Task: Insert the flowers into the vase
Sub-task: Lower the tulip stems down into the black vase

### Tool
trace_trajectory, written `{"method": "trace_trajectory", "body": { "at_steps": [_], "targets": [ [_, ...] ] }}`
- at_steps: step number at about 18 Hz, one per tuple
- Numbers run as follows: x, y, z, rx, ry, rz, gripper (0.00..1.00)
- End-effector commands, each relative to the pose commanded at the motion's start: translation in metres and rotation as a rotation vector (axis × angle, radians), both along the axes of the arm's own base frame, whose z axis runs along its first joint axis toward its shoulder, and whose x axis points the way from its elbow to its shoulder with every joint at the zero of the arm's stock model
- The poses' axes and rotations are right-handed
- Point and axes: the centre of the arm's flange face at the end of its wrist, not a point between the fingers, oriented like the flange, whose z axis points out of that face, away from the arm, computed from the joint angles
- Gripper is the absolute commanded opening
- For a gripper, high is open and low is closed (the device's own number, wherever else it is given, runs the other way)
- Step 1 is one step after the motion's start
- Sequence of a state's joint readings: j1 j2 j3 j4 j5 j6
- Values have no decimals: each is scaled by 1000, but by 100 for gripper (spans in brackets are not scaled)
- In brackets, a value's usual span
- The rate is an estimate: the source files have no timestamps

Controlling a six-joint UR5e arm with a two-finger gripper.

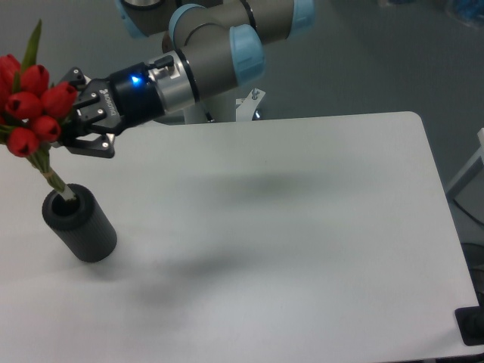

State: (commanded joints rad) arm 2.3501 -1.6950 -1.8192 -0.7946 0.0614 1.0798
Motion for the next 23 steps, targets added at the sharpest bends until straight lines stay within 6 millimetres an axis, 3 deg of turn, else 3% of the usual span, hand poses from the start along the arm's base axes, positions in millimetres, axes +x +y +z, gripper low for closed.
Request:
{"method": "trace_trajectory", "body": {
  "at_steps": [7, 21, 23],
  "targets": [
    [3, -1, -13, -1, 1, -4, 27],
    [13, -9, -62, -18, -10, -12, 27],
    [12, -8, -77, -36, -18, -11, 27]
  ]
}}
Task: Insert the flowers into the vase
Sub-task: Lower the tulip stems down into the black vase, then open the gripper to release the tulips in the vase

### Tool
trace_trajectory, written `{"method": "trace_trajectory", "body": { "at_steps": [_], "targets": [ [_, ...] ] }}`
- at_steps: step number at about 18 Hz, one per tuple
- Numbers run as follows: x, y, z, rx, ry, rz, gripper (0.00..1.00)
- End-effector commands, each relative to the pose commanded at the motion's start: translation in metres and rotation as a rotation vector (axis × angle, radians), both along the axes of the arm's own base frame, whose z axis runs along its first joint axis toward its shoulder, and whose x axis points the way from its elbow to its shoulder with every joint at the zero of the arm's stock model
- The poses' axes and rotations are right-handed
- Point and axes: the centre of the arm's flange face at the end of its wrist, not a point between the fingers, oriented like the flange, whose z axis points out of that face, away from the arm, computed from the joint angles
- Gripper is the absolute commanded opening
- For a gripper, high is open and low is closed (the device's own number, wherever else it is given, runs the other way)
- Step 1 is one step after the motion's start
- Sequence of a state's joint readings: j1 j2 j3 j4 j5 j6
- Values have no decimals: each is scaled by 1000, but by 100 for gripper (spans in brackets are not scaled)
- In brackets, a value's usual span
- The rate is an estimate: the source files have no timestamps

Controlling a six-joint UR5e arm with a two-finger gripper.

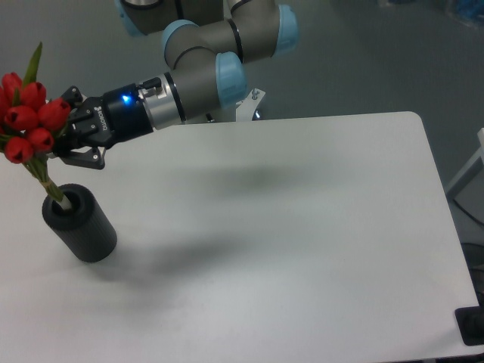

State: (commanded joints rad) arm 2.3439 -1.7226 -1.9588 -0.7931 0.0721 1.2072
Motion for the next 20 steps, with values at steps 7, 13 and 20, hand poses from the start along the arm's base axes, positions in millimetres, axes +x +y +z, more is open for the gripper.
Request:
{"method": "trace_trajectory", "body": {
  "at_steps": [7, 13, 20],
  "targets": [
    [2, 2, -56, -8, -3, -14, 27],
    [5, -1, -85, -14, -4, -18, 28],
    [2, 4, -113, -25, -15, -24, 36]
  ]
}}
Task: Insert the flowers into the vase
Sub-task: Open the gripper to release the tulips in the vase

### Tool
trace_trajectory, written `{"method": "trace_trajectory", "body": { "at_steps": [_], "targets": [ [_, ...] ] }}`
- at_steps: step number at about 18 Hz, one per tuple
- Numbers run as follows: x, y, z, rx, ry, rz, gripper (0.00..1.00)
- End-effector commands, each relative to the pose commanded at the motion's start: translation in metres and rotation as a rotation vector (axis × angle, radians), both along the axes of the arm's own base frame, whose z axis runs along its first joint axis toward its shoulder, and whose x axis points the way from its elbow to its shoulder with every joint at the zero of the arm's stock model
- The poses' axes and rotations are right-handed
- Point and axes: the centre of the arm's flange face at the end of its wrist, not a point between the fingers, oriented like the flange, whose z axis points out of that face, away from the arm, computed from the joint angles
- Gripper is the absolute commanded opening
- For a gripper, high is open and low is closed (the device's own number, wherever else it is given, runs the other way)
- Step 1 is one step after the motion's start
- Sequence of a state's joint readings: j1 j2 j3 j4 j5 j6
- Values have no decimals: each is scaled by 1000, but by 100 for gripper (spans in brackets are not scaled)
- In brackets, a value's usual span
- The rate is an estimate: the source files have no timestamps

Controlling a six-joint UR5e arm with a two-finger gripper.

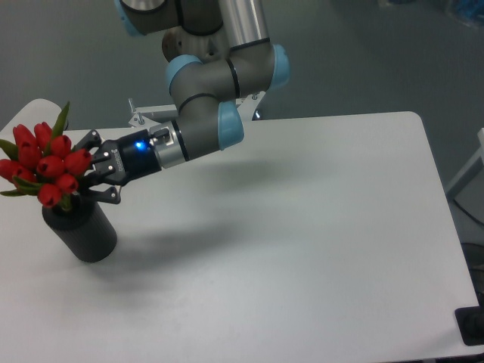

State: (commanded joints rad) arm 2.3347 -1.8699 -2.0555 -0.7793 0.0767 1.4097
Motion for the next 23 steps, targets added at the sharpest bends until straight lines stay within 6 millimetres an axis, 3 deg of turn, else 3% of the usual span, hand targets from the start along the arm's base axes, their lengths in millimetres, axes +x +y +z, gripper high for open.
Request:
{"method": "trace_trajectory", "body": {
  "at_steps": [3, 6, 7, 8, 9, 12, 19, 23],
  "targets": [
    [2, -2, -7, -11, -11, 0, 42],
    [2, -3, -12, -20, -19, 1, 65],
    [2, -2, -15, -25, -24, 0, 66],
    [1, -2, -17, -27, -25, 1, 73],
    [0, -1, -18, -21, -20, 1, 86],
    [1, -1, -20, -12, -10, -2, 100],
    [-2, -3, -18, -10, -3, 6, 100],
    [-21, -16, -10, -55, 151, 40, 100]
  ]
}}
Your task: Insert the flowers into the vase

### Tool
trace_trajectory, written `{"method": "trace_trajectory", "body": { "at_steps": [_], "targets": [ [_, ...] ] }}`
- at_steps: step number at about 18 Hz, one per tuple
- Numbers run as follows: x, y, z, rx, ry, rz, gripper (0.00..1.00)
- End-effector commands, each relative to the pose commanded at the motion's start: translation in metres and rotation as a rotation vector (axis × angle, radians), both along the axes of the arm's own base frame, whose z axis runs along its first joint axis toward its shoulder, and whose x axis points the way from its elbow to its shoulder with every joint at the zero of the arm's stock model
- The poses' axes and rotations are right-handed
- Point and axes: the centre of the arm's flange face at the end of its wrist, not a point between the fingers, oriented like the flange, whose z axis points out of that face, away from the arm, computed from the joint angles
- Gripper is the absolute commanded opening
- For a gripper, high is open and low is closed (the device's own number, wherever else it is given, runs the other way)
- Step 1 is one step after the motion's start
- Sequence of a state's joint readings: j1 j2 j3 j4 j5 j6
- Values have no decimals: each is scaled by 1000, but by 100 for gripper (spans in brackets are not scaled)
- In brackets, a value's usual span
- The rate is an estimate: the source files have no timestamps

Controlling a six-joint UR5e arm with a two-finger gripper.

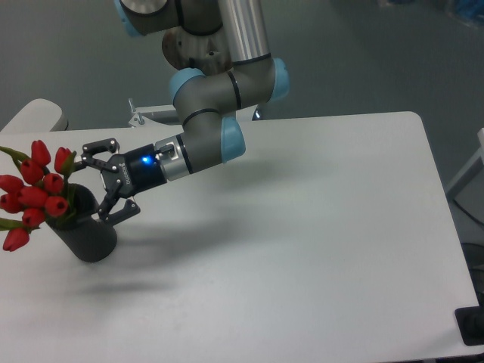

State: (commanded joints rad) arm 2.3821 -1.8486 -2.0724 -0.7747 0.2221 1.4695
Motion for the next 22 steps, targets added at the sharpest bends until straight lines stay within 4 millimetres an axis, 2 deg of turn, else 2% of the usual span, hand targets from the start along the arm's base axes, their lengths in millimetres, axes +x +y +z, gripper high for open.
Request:
{"method": "trace_trajectory", "body": {
  "at_steps": [2, 4, 7, 9, 12, 13, 17, 22],
  "targets": [
    [-15, -9, 9, -19, 39, 36, 100],
    [-27, -18, 27, -37, 110, 68, 100],
    [-66, -40, 53, -126, 294, 162, 100],
    [-88, -47, 63, -190, 373, 214, 100],
    [-135, -61, 93, -266, 502, 314, 100],
    [-145, -64, 100, -297, 553, 335, 100],
    [-177, -70, 113, -439, 726, 395, 100],
    [-217, -63, 129, -545, 845, 436, 100]
  ]
}}
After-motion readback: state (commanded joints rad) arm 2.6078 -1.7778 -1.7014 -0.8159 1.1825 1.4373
